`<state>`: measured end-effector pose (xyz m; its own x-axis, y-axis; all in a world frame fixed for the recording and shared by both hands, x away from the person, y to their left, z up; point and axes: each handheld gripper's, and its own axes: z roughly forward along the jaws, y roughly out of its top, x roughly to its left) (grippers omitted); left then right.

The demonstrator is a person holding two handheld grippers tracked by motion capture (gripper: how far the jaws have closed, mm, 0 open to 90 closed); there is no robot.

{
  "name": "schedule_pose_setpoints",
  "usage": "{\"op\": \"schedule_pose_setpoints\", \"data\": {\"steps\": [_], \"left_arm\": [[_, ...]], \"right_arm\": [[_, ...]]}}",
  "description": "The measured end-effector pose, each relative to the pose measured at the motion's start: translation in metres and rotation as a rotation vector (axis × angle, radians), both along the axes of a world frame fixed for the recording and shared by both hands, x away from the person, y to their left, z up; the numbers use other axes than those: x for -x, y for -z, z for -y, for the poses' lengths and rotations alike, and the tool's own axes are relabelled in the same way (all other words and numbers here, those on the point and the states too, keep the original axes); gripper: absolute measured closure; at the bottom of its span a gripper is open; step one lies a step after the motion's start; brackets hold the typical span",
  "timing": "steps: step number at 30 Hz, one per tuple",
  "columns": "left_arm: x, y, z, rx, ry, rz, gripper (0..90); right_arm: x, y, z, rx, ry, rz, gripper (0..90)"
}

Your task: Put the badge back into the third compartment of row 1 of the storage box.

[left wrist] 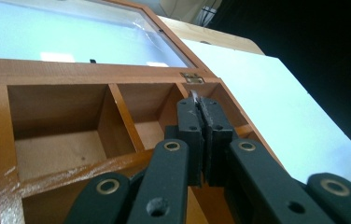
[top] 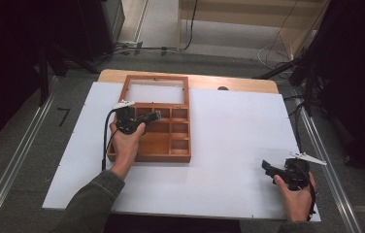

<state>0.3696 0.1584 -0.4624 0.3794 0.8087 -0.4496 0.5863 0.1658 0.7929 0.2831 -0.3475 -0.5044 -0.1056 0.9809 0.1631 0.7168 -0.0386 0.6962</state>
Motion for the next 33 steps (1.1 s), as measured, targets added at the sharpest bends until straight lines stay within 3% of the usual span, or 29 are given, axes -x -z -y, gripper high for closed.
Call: {"op": "schedule_pose_setpoints", "data": {"steps": [15,19,33], "left_arm": [[-0.021,0.004,0.006,-0.018,-0.032,-0.017,89.1],[-0.024,0.007,0.006,-0.015,-0.038,-0.027,76.0],[-0.010,0.003,0.006,-0.027,-0.014,-0.017,60.9]], "right_arm": [[0.000,0.000,0.000,-0.003,-0.002,-0.001,5.8],[0.001,0.000,0.001,-0.003,-0.005,-0.001,5.8],[0.001,-0.001,0.000,-0.006,-0.001,0.000,5.8]]}}
